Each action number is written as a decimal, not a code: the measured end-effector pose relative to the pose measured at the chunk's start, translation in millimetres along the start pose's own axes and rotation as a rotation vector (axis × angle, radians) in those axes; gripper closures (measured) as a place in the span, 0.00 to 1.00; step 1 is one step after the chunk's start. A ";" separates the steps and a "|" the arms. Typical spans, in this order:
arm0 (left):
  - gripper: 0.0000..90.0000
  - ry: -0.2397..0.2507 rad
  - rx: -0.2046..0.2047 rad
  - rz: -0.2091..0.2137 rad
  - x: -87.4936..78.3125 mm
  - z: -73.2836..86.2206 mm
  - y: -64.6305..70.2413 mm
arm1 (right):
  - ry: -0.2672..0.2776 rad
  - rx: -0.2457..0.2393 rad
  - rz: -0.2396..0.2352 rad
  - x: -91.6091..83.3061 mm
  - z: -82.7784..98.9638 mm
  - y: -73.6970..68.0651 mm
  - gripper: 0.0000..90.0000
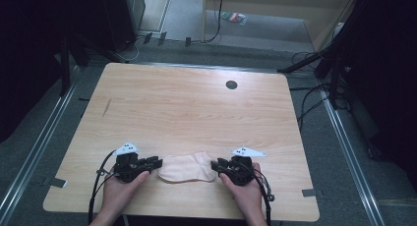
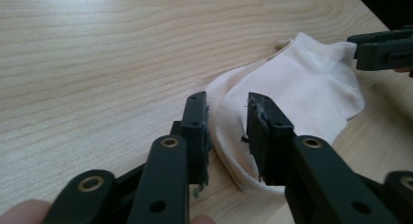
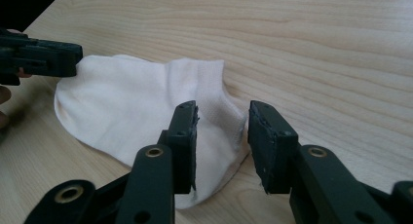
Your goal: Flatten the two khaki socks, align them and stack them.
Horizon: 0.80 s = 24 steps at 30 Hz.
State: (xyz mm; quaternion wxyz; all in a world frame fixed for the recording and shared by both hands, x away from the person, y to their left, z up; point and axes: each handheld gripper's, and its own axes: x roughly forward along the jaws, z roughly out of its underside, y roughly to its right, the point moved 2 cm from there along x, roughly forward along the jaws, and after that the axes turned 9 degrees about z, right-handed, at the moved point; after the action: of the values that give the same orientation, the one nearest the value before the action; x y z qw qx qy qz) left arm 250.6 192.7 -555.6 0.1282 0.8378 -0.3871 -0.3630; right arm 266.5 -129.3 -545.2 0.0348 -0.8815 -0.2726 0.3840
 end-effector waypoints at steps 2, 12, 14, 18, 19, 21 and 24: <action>0.87 -0.001 -0.006 0.010 0.7 0.0 -1.1 | -0.016 0.005 -0.011 2.7 0.7 -1.6 0.80; 1.00 0.033 0.050 0.013 -4.5 -4.5 7.4 | -0.007 -0.022 -0.010 0.3 -2.4 -7.9 0.98; 1.00 0.050 0.055 0.004 -6.4 -5.5 6.9 | 0.001 -0.021 -0.008 -0.3 -3.0 -8.4 0.98; 1.00 0.037 0.049 -0.018 -4.6 -4.7 1.9 | 0.001 -0.026 0.013 2.7 -2.0 -7.5 0.98; 1.00 0.032 0.047 -0.018 -4.0 -4.5 1.0 | 0.002 -0.029 0.017 4.2 -1.6 -6.7 0.98; 0.99 0.004 0.043 -0.004 -0.3 -3.4 -0.5 | -0.008 -0.032 0.016 7.4 -0.7 -6.2 0.98; 0.80 0.011 0.037 -0.027 0.7 -2.6 -1.0 | -0.005 -0.030 0.022 8.6 0.3 -5.4 0.85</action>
State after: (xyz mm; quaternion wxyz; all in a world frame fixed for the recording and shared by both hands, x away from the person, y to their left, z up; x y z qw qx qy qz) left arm 253.3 192.7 -554.7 0.1098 0.8473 -0.3817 -0.3527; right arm 268.7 -120.4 -549.6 0.0165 -0.8840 -0.2686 0.3823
